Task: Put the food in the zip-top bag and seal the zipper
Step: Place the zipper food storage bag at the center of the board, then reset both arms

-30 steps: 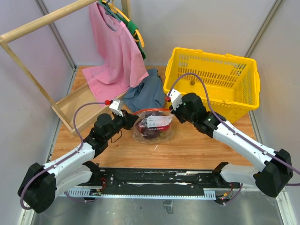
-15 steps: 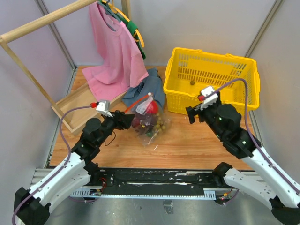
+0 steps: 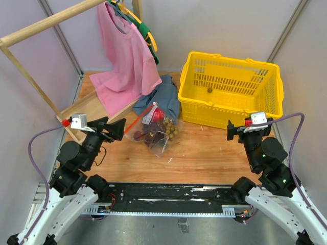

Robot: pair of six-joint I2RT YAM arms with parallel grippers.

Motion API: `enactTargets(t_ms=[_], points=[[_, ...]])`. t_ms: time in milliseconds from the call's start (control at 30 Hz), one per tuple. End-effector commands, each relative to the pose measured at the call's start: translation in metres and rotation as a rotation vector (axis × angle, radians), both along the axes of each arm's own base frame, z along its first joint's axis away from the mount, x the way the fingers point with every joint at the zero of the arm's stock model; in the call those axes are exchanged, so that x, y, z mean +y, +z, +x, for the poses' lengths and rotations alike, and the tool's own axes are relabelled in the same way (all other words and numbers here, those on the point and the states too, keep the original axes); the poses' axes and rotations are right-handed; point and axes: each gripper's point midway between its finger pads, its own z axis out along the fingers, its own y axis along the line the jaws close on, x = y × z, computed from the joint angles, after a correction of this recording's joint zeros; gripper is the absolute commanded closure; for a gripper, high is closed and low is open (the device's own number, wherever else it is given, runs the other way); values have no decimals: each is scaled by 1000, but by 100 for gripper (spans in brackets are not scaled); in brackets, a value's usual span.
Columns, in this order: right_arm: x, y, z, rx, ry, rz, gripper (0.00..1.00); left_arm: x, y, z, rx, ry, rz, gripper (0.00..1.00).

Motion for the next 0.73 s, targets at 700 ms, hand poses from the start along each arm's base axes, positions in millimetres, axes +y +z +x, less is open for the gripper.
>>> enactTargets(t_ms=[700], points=[[-20, 3, -14, -100, -38, 82, 2, 60, -12, -14, -13, 247, 37, 1]])
